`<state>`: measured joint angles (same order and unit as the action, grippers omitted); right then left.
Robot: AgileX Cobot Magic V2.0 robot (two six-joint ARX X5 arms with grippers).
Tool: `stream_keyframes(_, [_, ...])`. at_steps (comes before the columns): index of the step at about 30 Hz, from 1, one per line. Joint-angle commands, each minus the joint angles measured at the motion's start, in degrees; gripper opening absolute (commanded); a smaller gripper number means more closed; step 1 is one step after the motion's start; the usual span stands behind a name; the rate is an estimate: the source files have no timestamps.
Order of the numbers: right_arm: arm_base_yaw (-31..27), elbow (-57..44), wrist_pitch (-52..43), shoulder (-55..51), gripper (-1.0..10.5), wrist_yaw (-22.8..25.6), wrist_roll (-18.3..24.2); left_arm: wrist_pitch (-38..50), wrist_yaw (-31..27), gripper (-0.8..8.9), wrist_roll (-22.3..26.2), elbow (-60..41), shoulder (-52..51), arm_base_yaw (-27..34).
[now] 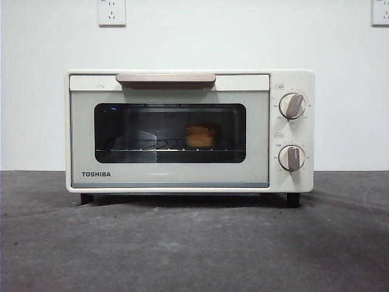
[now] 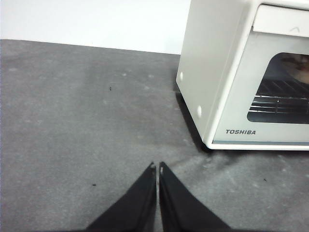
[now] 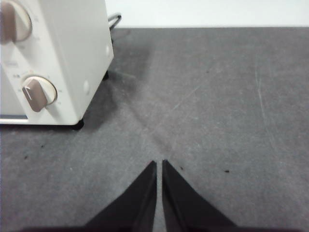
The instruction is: The left arm flap open the oven, the right arm pick bread and place it into oven, the left arm flap close the oven
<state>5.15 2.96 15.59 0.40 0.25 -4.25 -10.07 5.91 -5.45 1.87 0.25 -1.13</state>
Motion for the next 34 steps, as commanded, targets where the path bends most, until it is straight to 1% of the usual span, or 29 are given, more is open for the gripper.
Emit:
stream_keyframes(1, [-0.04, -0.35, -1.16, -0.20, 0.1, 0.17, 0.61, -0.26, -0.15, 0.16, 0.33, -1.18, -0.07, 0.09])
stream_keyframes(12, [-0.04, -0.37, -3.37, -0.20, 0.1, 0.20, 0.61, -0.28, -0.15, 0.16, 0.33, -1.18, -0.07, 0.09])
stream_keyframes(34, [-0.04, -0.37, -3.39, -0.20, 0.1, 0.20, 0.61, -0.28, -0.15, 0.16, 0.33, -1.18, -0.07, 0.09])
